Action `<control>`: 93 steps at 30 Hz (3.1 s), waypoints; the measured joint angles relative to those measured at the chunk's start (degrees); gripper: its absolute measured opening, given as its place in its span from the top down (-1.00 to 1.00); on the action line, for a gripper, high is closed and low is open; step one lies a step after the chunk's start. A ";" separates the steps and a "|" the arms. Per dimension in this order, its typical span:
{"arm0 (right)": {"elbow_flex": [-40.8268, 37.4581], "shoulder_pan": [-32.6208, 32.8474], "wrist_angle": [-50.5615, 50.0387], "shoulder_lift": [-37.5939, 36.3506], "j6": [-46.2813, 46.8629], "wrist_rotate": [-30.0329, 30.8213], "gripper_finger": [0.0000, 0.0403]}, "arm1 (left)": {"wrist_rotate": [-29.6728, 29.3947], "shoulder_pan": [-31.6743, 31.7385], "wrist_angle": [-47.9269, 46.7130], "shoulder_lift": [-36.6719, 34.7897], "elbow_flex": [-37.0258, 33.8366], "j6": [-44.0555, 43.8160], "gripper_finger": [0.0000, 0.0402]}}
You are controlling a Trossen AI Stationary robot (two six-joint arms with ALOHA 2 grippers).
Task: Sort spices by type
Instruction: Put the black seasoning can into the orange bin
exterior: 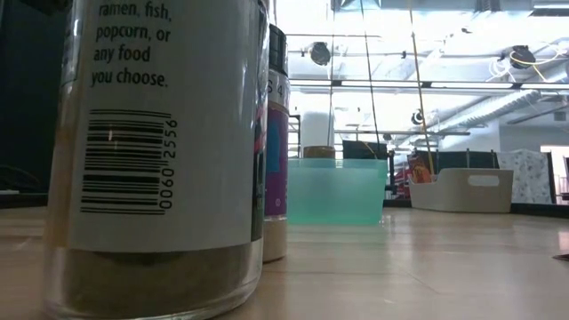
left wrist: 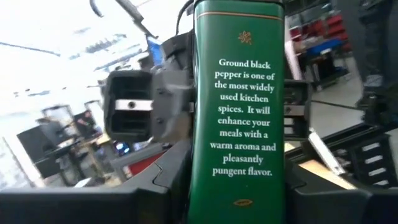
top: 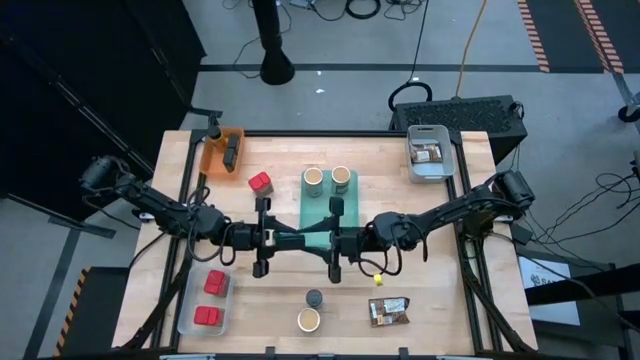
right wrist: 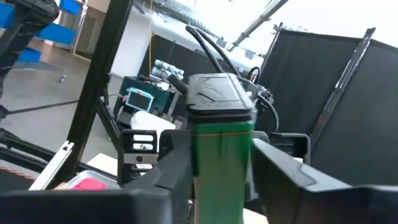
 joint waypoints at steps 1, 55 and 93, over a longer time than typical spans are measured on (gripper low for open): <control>0.00 -0.05 -0.09 0.00 -0.34 0.08 0.39 | -1.05 -0.02 -0.18 -0.02 0.00 -0.31 0.31; 0.00 0.56 -42.97 -10.60 16.77 13.95 0.63 | -3.70 5.48 -18.65 1.52 5.66 -10.53 -0.38; 0.00 0.61 -51.95 -20.16 27.22 22.71 0.04 | -65.19 9.03 -35.12 -10.54 5.64 -23.45 0.30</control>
